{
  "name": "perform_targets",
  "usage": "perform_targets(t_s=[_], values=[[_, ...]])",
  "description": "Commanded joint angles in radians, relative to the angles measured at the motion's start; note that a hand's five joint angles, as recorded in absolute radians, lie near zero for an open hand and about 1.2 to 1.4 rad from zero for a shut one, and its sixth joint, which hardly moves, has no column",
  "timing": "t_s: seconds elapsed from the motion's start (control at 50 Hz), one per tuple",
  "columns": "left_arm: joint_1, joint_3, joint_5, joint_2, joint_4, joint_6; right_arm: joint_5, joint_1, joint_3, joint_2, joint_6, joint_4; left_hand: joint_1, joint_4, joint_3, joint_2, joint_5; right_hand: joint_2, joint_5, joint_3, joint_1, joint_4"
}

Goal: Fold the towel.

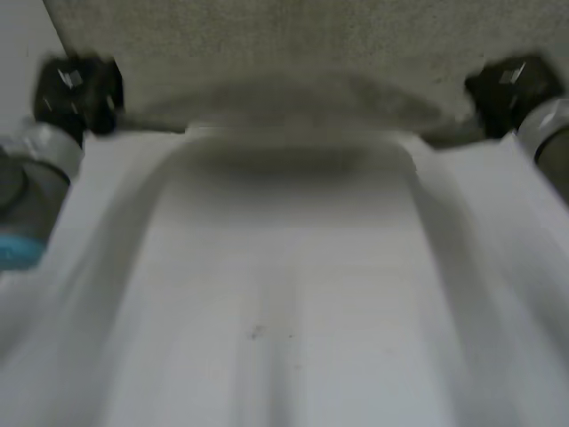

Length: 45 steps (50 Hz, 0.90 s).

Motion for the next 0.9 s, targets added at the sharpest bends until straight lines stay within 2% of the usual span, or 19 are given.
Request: perform_targets(t_s=[0.02,0.1,0.2,0.34,0.36,0.38,0.4,0.44,0.48,0.6,0.66,0.7,0.72,0.74,0.76,0.78,0.8,0.9], values=[[0.003,-0.226,0.057,-0.099,0.158,0.021,-0.009,0.001,0.263,0.064,-0.038,-0.107,0.198,0.179,0.179,0.179,0.193,0.060,0.042,0.046,0.060,0.060],[0.004,-0.304,0.065,-0.166,0.218,0.099,-0.007,0.003,0.389,0.103,-0.092,-0.168,0.198,0.179,0.179,0.179,0.193,0.060,0.042,0.046,0.060,0.060],[0.004,-0.329,0.065,-0.195,0.223,0.200,-0.007,-0.002,0.449,0.090,-0.121,-0.220,0.198,0.179,0.179,0.179,0.193,0.060,0.042,0.046,0.060,0.060],[0.004,-0.329,0.063,-0.203,0.234,0.244,-0.012,-0.029,0.463,0.023,-0.107,-0.236,0.198,0.179,0.179,0.179,0.193,0.060,0.042,0.046,0.060,0.060],[0.004,-0.327,0.063,-0.206,0.234,0.247,-0.014,-0.048,0.466,0.011,-0.104,-0.238,-0.031,-0.051,-0.050,-0.051,-0.037,0.060,0.042,0.046,0.060,0.060],[0.004,-0.327,0.063,-0.206,0.234,0.247,-0.014,-0.048,0.466,0.011,-0.104,-0.238,-0.033,-0.053,-0.053,-0.053,-0.039,0.060,0.042,0.046,0.060,0.060],[0.007,-0.324,0.062,-0.208,0.232,0.248,-0.012,-0.055,0.468,0.003,-0.101,-0.238,-0.173,-0.192,-0.192,-0.192,-0.178,0.060,0.042,0.046,0.060,0.060],[0.012,-0.321,0.062,-0.209,0.232,0.248,-0.012,-0.062,0.468,-0.003,-0.096,-0.238,-0.244,-0.264,-0.264,-0.264,-0.250,0.060,0.042,0.046,0.060,0.060],[0.018,-0.321,0.062,-0.211,0.232,0.250,-0.012,-0.066,0.468,-0.005,-0.089,-0.238,-0.443,-0.463,-0.463,-0.463,-0.449,0.060,0.042,0.046,0.060,0.060],[0.021,-0.327,0.062,-0.212,0.232,0.250,-0.014,-0.069,0.474,-0.005,-0.087,-0.238,-0.476,-0.496,-0.496,-0.496,-0.482,0.060,0.042,0.046,0.060,0.060],[0.024,-0.332,0.063,-0.211,0.226,0.250,-0.014,-0.068,0.481,-0.003,-0.089,-0.241,-0.459,-0.479,-0.478,-0.479,-0.465,0.060,0.042,0.046,0.060,0.060],[0.026,-0.336,0.066,-0.203,0.220,0.250,-0.012,-0.063,0.484,-0.003,-0.089,-0.239,-0.301,-0.321,-0.321,-0.321,-0.307,0.060,0.042,0.046,0.060,0.060],[0.026,-0.336,0.066,-0.203,0.220,0.250,-0.012,-0.063,0.484,-0.003,-0.089,-0.239,-0.300,-0.320,-0.320,-0.320,-0.306,0.060,0.042,0.046,0.060,0.060],[0.026,-0.341,0.068,-0.196,0.219,0.250,-0.012,-0.060,0.486,-0.005,-0.089,-0.239,-0.123,-0.143,-0.142,-0.143,-0.129,0.060,0.042,0.046,0.060,0.060],[0.026,-0.341,0.068,-0.196,0.219,0.250,-0.012,-0.060,0.486,-0.005,-0.089,-0.239,-0.121,-0.141,-0.141,-0.141,-0.127,0.060,0.042,0.046,0.060,0.060],[0.026,-0.352,0.068,-0.188,0.217,0.250,-0.012,-0.060,0.488,-0.005,-0.087,-0.239,0.094,0.074,0.074,0.074,0.088,0.060,0.042,0.046,0.060,0.060],[0.026,-0.362,0.068,-0.174,0.217,0.250,-0.012,-0.060,0.489,-0.006,-0.089,-0.239,0.197,0.178,0.178,0.178,0.192,0.060,0.042,0.046,0.060,0.060],[0.029,-0.390,0.066,-0.131,0.214,0.251,-0.011,-0.060,0.491,-0.018,-0.090,-0.238,0.198,0.179,0.179,0.179,0.193,0.060,0.042,0.046,0.060,0.060]])
